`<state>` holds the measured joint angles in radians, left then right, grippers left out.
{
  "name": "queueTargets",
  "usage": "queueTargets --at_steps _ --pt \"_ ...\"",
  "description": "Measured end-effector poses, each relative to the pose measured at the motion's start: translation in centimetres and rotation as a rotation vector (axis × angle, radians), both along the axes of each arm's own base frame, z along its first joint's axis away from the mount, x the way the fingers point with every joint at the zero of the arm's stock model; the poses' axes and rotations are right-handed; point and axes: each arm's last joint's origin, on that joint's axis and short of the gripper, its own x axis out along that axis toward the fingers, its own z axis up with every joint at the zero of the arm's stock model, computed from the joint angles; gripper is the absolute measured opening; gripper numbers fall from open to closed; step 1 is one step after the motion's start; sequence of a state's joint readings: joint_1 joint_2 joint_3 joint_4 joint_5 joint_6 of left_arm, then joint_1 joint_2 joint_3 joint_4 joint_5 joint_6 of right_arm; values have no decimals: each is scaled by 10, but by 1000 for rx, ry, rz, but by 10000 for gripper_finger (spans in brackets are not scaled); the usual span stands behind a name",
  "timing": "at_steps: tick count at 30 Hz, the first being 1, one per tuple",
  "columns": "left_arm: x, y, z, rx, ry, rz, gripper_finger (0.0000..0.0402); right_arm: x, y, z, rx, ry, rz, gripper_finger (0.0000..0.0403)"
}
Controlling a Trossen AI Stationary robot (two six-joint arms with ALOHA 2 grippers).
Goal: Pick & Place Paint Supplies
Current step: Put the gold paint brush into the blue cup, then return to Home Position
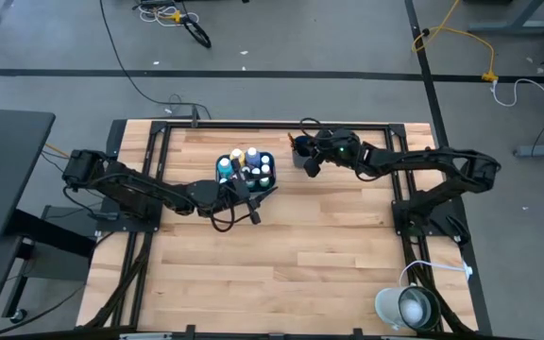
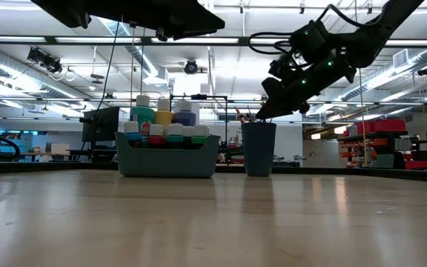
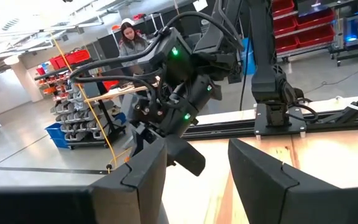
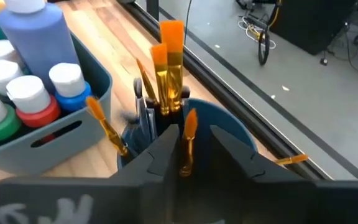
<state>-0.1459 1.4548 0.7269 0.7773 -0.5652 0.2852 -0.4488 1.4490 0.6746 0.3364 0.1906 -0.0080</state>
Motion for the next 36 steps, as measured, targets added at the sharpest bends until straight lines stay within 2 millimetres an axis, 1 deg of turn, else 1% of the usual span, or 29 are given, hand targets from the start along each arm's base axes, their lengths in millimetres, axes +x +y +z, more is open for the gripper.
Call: queueTargets --at_steps 3,5,7,9,13,15,17,19,21,23,24,25,27,29,31,36 --pt "0 0 0 5 3 9 183 1 0 3 -18 -20 4 104" --pt "-1 1 1 31 15 51 183 -1 1 8 -38 -29 12 116" --pt "-5 0 6 63 18 98 183 -4 4 20 -77 -56 24 126" --pt "-12 -2 17 90 1 124 183 -9 10 34 -113 -88 42 133" --pt "-31 -10 40 108 -34 97 181 -26 32 70 -162 -188 130 138" --pt "-44 -12 50 96 -38 77 171 -37 45 85 -176 -231 225 132" --pt "-57 -12 58 57 -31 60 149 -48 57 97 -200 -260 324 118" --pt "-71 -10 64 16 -17 31 117 -58 67 106 -224 -280 401 95" --pt "-85 -8 69 -21 -3 -8 78 -67 75 113 -237 -296 449 62" --pt "-99 -6 74 -44 7 -55 37 -76 80 117 -239 -305 475 23" --pt "-105 -4 77 -55 4 -76 19 -79 83 119 -237 -307 487 12" --pt "-112 -3 80 -63 -5 -98 11 -82 85 120 -235 -311 499 8" --pt "-126 -1 86 -82 -20 -141 10 -87 88 121 -220 -316 511 12" --pt "-138 1 89 -91 -33 -180 11 -90 90 119 -210 -329 522 8" --pt "-148 3 83 -84 -32 -199 8 -93 92 112 -209 -326 545 4" --pt "-170 7 56 -68 -44 -250 9 -100 96 98 -180 -337 630 3"
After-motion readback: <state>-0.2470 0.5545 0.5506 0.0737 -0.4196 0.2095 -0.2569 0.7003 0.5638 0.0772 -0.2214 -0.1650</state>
